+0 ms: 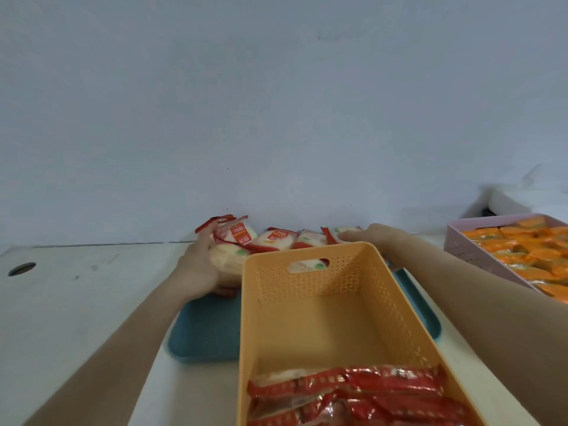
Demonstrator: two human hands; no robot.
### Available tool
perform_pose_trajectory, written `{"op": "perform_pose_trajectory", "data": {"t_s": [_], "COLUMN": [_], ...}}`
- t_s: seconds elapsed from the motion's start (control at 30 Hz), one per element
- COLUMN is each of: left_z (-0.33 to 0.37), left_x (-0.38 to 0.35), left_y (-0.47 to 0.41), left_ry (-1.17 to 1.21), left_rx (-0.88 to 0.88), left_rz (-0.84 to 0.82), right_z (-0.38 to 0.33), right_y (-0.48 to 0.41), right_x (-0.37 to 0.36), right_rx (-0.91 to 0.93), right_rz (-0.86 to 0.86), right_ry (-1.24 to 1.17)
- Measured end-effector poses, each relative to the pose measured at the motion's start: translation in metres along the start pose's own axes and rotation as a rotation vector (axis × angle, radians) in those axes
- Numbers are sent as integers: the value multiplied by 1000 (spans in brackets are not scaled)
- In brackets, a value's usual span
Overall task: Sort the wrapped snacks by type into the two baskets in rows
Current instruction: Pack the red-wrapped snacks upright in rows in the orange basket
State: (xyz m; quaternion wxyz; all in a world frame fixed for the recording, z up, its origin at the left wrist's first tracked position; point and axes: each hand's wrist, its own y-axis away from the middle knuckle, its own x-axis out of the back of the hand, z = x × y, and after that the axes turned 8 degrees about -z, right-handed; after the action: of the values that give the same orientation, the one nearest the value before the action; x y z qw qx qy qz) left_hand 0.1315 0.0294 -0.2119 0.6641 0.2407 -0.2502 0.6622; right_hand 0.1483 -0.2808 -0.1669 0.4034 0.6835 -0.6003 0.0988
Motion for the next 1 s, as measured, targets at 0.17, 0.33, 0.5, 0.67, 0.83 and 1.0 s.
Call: {"op": "perform_pose_trajectory", "data": {"t_s": [0.17, 0.33, 0.5, 0.67, 0.83, 1.0], "left_z": [-8, 7, 13, 26, 44, 73], "left_x": [-5, -15, -18, -22, -14, 4], "left_y": [-22, -29, -33, -35, -31, -24], "left_ry": [142, 71, 141, 55, 66, 126], "left_rx": [51, -57, -140, -299, -427, -535], "left_rz": [181, 72, -42, 23, 127, 217], "right_z": [-13, -32, -51, -52, -54, -70], "right_y": [-17, -30, -27, -41, -45, -22], "right_x": [-2, -14, -25, -24, -20, -10], "right_rx": [152, 272, 313, 255, 315, 476], "right_rz": [-54, -170, -512, -618, -710, -669], "right_ry": [90, 196, 90, -227, -422, -405]}}
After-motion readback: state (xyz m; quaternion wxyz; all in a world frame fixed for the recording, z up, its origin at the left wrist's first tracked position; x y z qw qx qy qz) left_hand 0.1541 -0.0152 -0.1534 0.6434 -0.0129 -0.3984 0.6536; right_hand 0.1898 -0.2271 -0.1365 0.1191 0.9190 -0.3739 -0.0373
